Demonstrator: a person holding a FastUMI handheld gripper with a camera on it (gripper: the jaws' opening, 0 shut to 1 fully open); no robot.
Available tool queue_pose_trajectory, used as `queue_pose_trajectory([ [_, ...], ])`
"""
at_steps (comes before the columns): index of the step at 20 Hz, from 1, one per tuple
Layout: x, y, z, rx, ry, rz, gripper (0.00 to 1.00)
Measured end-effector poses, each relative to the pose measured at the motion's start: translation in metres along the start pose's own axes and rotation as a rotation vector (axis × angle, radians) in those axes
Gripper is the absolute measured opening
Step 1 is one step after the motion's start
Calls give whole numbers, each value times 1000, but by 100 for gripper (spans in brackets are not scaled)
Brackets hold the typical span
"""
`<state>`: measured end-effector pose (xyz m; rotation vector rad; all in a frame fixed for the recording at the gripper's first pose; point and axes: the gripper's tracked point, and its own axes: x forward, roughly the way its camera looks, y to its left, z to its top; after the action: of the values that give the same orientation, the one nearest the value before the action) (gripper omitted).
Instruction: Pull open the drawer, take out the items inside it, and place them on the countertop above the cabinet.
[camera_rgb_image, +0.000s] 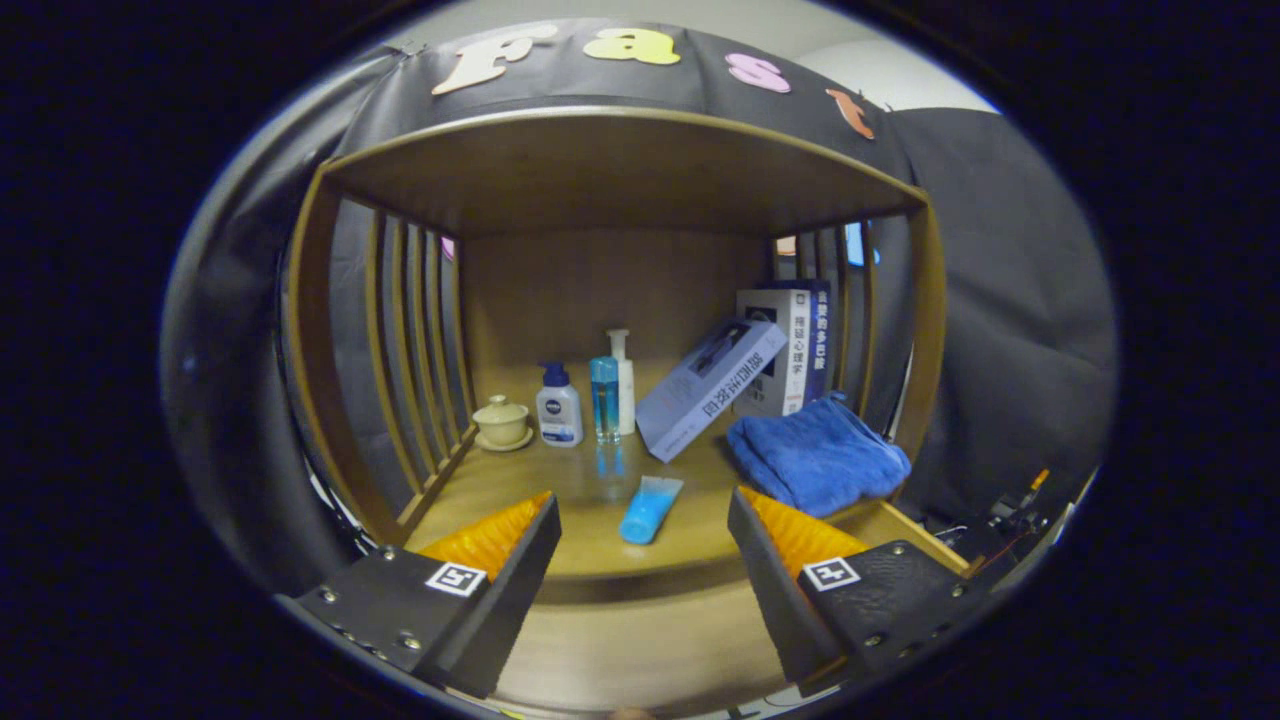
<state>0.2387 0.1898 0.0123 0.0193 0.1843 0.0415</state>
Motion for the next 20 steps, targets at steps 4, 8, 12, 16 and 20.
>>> queue_pose_trajectory([
  [4,-47,-14,-43,-5,31,11,99],
  [8,-83,-24,-93,-31,106,29,99],
  [12,-100,-29,-152,-37,200,55,100],
  [16,-95,-27,-183,-28,243,84,100],
  [20,-80,-23,-191,10,226,113,100],
])
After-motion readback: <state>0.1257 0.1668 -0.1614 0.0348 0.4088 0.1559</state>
